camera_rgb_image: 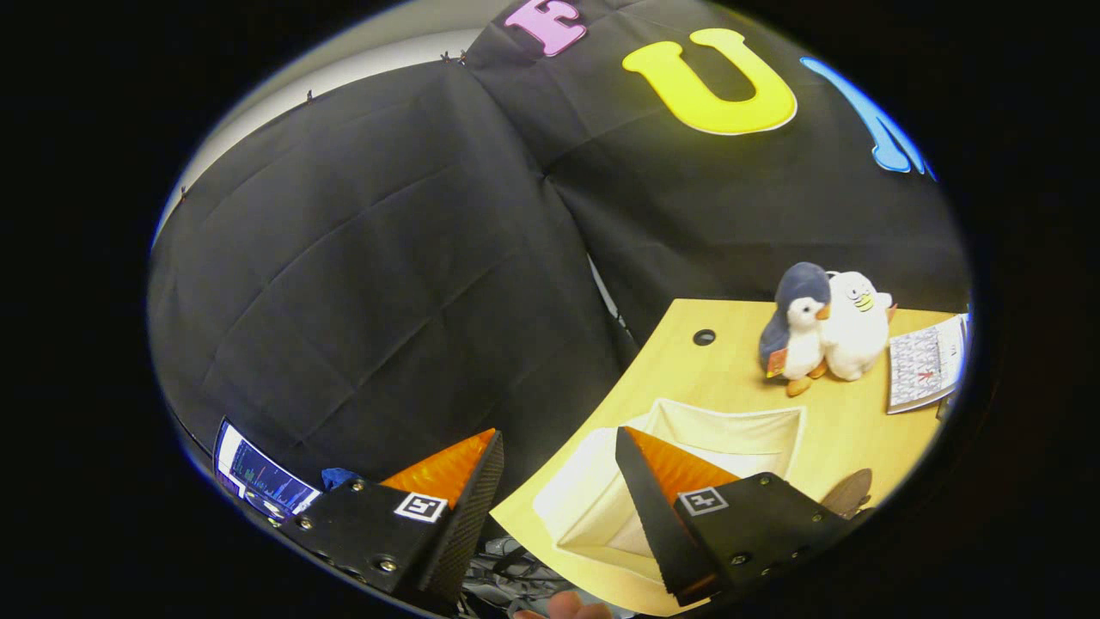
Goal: Open the storage box then place both shoes into the box .Put the left shoe in first, then the right shoe, with the right side of both shoes facing outward in a uniform manner.
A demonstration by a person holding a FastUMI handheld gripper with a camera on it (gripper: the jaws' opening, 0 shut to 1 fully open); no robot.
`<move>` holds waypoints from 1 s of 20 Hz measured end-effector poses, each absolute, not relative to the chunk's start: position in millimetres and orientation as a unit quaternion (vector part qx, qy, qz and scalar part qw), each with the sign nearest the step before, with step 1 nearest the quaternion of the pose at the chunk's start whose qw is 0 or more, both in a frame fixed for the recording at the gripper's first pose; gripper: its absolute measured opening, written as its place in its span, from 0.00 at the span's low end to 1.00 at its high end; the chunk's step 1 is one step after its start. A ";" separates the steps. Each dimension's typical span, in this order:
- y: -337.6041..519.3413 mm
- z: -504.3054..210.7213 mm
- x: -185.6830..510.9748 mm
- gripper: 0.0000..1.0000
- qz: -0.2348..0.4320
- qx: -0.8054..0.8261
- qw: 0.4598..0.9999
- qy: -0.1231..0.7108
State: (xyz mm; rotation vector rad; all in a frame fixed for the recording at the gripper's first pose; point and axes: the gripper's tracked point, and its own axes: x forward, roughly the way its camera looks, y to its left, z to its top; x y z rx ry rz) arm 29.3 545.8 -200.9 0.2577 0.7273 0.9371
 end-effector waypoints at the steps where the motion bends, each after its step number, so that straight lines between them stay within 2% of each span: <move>1: 529.4 -205.1 30.6 0.83 0.431 0.118 0.828 0.340; 12: 369.8 -275.5 49.8 0.83 0.302 0.098 0.872 0.372; 20: 285.2 -355.5 44.1 0.83 0.226 0.076 0.872 0.428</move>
